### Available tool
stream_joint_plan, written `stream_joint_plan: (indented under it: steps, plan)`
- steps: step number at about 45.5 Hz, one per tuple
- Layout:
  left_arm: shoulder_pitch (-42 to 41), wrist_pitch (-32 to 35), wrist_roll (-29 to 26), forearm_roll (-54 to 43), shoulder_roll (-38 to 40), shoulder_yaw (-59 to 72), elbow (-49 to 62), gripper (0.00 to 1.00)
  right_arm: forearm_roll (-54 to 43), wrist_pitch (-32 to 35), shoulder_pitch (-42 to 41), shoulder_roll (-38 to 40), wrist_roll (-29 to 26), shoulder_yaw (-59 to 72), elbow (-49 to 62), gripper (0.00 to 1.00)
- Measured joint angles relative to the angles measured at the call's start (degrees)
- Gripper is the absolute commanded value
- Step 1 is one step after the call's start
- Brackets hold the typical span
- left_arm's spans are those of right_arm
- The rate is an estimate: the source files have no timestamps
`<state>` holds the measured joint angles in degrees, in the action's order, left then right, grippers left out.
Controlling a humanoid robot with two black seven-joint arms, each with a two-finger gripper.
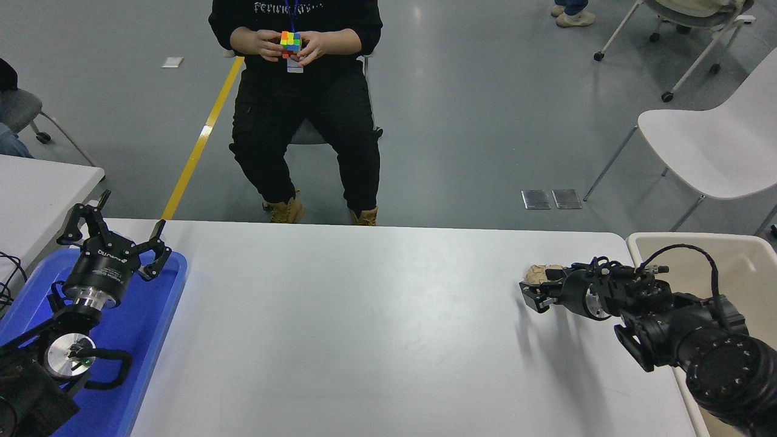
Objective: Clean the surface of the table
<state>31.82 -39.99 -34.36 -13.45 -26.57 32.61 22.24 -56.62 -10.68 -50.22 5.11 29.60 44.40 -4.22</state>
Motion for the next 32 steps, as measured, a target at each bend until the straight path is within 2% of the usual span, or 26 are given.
stream_joint_plan:
  steps: [19,20,21,26,27,32]
  plan:
    - [0.0,0.0,0.0,0.0,0.0,0.0,0.0,1.0,-0.1,0.04,0.0,0.13,0.17,0.15,0.88,0.43]
    - [0.0,0.0,0.0,0.0,0.0,0.0,0.0,1.0,-0.13,0.04,0.06,0.13,0.17,0.18,0.9,0.41]
    - [0.0,0.0,0.0,0.0,0.0,0.0,0.0,1.0,-0.23,0.04,0.18,0.12,0.2,0.31,0.91,0.35]
    - [0.0,0.0,0.0,0.0,0.0,0.0,0.0,1.0,-0.78,0.05,0.31,0.07,0.23,0.65,0.95,0.27]
    - [0.0,0.0,0.0,0.0,0.0,0.0,0.0,1.0,-0.93,0.05,0.34,0.07,0.25,0.72,0.97,0.17]
    - [0.0,0.0,0.0,0.0,0.0,0.0,0.0,1.0,-1.34,0.07,0.39,0.13,0.29,0.93,1.08,0.0]
